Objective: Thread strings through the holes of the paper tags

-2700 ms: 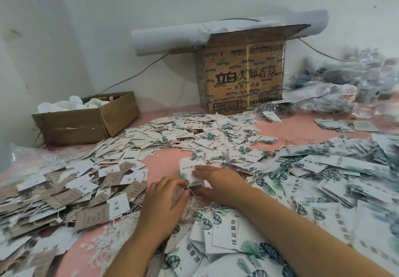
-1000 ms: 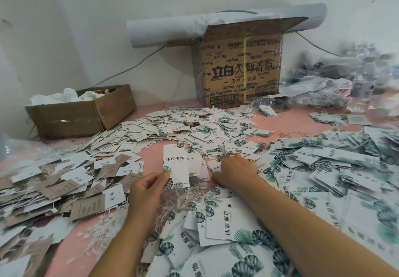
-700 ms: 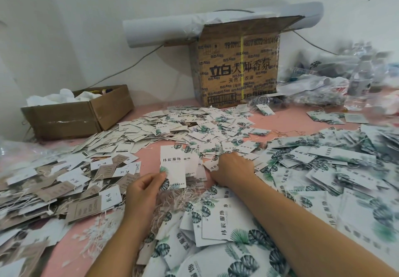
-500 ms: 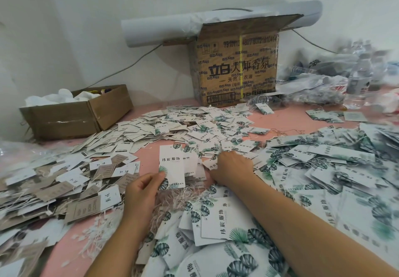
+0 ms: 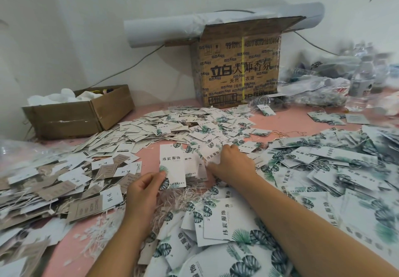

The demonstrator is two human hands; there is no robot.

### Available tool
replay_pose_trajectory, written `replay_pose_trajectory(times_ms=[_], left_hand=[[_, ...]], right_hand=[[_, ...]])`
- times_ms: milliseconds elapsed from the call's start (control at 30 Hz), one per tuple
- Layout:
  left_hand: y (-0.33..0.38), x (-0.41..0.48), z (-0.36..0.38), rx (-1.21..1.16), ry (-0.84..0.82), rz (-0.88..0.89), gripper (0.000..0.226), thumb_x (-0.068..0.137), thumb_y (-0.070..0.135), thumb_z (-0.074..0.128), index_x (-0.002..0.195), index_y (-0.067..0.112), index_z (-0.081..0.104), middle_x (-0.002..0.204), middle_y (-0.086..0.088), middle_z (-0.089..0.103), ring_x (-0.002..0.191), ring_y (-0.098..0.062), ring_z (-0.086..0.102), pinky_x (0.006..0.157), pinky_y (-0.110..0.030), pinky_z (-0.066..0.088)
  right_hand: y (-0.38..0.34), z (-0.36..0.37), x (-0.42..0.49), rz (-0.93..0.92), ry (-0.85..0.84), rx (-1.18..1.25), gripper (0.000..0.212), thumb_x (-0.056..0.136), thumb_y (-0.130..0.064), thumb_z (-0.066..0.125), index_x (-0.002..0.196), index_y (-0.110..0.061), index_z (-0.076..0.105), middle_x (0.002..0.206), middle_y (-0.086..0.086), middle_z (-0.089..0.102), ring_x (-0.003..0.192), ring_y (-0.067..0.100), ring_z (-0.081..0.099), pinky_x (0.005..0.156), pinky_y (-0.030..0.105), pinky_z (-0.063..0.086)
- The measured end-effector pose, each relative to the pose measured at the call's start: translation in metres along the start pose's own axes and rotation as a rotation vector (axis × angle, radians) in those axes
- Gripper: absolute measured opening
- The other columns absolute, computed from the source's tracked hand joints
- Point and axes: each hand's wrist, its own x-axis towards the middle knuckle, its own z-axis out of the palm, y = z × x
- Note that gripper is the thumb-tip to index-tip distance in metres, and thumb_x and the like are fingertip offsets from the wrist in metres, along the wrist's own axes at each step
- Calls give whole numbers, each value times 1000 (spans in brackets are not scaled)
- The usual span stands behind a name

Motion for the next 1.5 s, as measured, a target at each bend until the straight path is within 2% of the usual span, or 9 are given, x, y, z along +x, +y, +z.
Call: replay_pose_trajectory(times_ms=[167,300,567,667,800,967,1200,1367,1500], left_hand=[[0,-1,1,-19,-30,19,14,84,9,65,71,13,69,51,10,59,47,0,57,46,-13,48],[0,-1,0,18,-64,41,9,82,9,67,75,15,70,59,7,66,47,0,58,45,-12,46],[3,-2,2,-12,-41,43,7,82,7,66,85,13,64,55,10,65,45,4,57,45,-10,45],[5,-3,1,-8,-46,43,16,73,21,71,86,15,65,65,4,68,52,3,60,54,-18,52],[9,-4,-1,29,-94,43,30,58,37,73,82,21,70,75,1,72,69,-7,67,73,-36,53],[15,-10,4,68,-176,151,23,60,35,70,75,19,70,69,3,71,60,-1,64,57,-15,50],[34,-12,7,24,-226,187,26,63,38,66,74,15,69,62,7,66,57,1,57,56,-10,46],[47,-7,11,-102,-110,107,8,63,31,68,69,30,75,68,6,69,66,-9,62,68,-27,53],[53,-7,14,-327,-160,-1,10,70,22,60,69,19,69,69,3,69,63,-8,63,66,-33,48]], right_hand=[[-1,-1,1,-87,15,37,24,86,-35,57,79,-14,47,83,1,47,66,15,45,51,25,33],[3,-1,5,-90,35,187,36,91,-24,55,59,-17,39,58,-2,43,53,14,39,51,23,35],[6,-18,4,-35,11,1161,25,89,-17,62,69,-6,52,51,-1,48,39,8,32,38,18,29],[1,-25,0,-141,-247,1122,24,86,-19,65,67,-8,55,40,-11,49,32,4,26,33,16,24],[-8,-28,-5,-227,-285,949,22,81,-23,70,66,-9,63,45,-5,45,35,6,26,35,17,24],[-12,-34,-9,-266,-307,872,26,81,-27,70,60,-13,66,40,-9,42,35,6,26,36,16,26],[-19,-53,-18,-367,-503,743,27,84,-21,68,59,-12,60,42,-10,53,35,6,33,37,17,29],[-26,-62,-23,-364,-552,780,23,86,-14,64,65,-8,58,48,-5,55,40,7,41,43,18,34],[-25,-71,-22,-354,-509,1013,23,91,7,47,78,-6,62,64,2,59,52,9,51,50,16,44]])
